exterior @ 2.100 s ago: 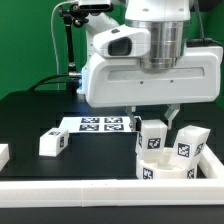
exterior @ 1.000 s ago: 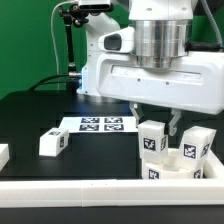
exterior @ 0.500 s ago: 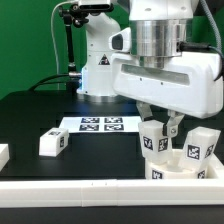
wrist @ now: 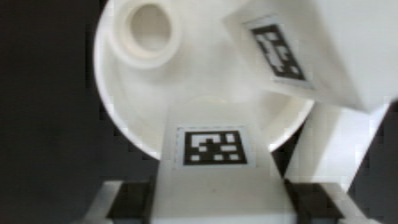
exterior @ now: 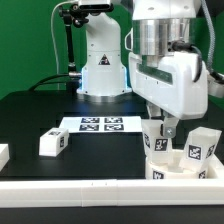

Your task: Assemble stool

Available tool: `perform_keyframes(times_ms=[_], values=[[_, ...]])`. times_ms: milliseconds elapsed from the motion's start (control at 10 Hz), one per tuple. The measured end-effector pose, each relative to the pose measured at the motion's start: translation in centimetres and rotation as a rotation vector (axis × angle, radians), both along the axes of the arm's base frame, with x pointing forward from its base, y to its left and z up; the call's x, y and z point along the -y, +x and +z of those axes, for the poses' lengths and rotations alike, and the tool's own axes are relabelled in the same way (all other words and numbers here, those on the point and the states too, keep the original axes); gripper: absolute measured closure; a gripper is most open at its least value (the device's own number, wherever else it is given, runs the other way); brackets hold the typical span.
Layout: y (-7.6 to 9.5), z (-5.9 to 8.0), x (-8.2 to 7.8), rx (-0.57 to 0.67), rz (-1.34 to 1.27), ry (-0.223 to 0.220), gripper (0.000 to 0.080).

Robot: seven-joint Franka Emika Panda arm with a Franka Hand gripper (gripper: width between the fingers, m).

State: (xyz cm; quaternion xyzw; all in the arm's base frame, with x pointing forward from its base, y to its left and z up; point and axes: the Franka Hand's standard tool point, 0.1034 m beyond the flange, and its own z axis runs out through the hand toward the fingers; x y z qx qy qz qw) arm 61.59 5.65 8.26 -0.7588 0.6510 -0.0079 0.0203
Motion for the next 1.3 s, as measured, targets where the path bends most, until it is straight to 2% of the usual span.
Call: perform_keyframes(times_ms=[700, 900, 1000, 1100, 1300], values=[[0.14, -0.02, 0.07, 0.001, -0.526, 0.079, 0.0459], [0.09, -0.13, -0.1, 0.0, -0.497, 0.078, 0.0221], [0.14, -0.01, -0.15, 0.0, -0.466, 0.077, 0.0221], [0.14, 0.11, -0.25, -0.002, -0.445, 0.078, 0.0164], [0.34, 0.6, -0.49, 0.01, -0.397, 0.08, 0.0152]])
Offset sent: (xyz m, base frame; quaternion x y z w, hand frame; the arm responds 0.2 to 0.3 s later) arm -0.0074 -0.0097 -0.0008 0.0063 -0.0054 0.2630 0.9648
